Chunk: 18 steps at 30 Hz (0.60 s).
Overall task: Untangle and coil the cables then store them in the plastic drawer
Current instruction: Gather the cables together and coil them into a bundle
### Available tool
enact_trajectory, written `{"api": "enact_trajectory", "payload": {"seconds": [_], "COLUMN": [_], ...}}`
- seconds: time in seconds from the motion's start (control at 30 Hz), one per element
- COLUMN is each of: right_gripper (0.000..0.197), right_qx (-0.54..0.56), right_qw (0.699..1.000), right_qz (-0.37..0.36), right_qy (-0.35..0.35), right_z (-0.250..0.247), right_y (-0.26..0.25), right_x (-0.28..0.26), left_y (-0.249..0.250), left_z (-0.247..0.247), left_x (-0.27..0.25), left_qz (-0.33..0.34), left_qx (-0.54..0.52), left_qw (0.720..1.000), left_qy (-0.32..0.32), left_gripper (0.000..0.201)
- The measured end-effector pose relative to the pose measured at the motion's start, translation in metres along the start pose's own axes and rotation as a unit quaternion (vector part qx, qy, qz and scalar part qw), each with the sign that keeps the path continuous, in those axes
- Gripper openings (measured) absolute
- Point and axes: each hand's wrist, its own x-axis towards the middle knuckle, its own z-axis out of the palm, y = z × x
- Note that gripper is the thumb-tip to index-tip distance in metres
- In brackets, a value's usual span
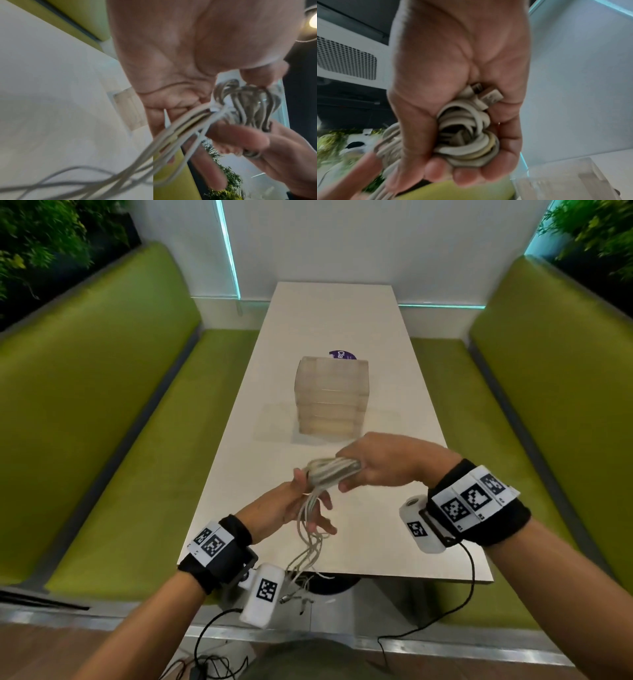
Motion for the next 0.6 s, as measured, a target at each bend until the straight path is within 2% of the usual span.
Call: {"api": "enact_trajectory", "payload": {"seconds": [0.17,0.3,0.4,0.43,0.5,0.6], "right_gripper": [0.007,0.012,0.006,0.010,0.012,0.013], "right_qx": [0.035,0.087,0.132,0.144,0.198,0.268], "right_qw": [0.997,0.992,0.983,0.978,0.959,0.926], "right_qz": [0.012,0.019,0.034,0.037,0.044,0.057], "right_qy": [0.061,0.088,0.125,0.146,0.200,0.260], "right_z": [-0.021,-0.024,-0.018,-0.013,0.002,0.030], "right_y": [0.006,0.009,0.010,0.009,0.007,-0.004], "right_x": [-0.004,-0.006,-0.006,-0.004,0.003,0.014], "left_y": [-0.009,-0.006,0.000,0.004,0.009,0.017], "left_z": [0.004,0.010,0.015,0.017,0.019,0.021], "left_x": [-0.007,-0.007,-0.004,-0.002,0.004,0.010], "left_qz": [0.042,0.055,0.075,0.087,0.106,0.115], "left_qx": [-0.062,-0.018,-0.062,-0.083,-0.113,-0.166], "left_qw": [0.996,0.995,0.983,0.975,0.956,0.934], "left_qy": [0.055,0.079,0.156,0.189,0.250,0.295], "left_gripper": [0.048,0.041,0.029,0.029,0.029,0.028]}}
